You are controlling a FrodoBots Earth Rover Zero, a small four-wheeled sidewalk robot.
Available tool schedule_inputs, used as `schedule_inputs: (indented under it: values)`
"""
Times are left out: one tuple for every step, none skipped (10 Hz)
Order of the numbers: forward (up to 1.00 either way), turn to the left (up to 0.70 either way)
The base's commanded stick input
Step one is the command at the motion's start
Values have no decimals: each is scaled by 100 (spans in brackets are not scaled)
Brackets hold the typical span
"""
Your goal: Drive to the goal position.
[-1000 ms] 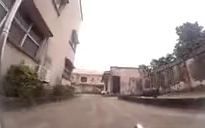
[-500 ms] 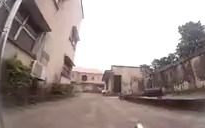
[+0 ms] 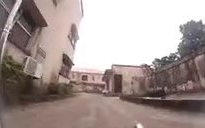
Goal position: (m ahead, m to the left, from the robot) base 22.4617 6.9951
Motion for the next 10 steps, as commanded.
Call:
schedule_inputs:
  values:
    - [84,3]
    - [84,3]
    - [84,3]
    - [84,3]
    - [84,3]
    - [84,3]
    - [84,3]
    - [84,3]
    - [84,3]
    - [84,3]
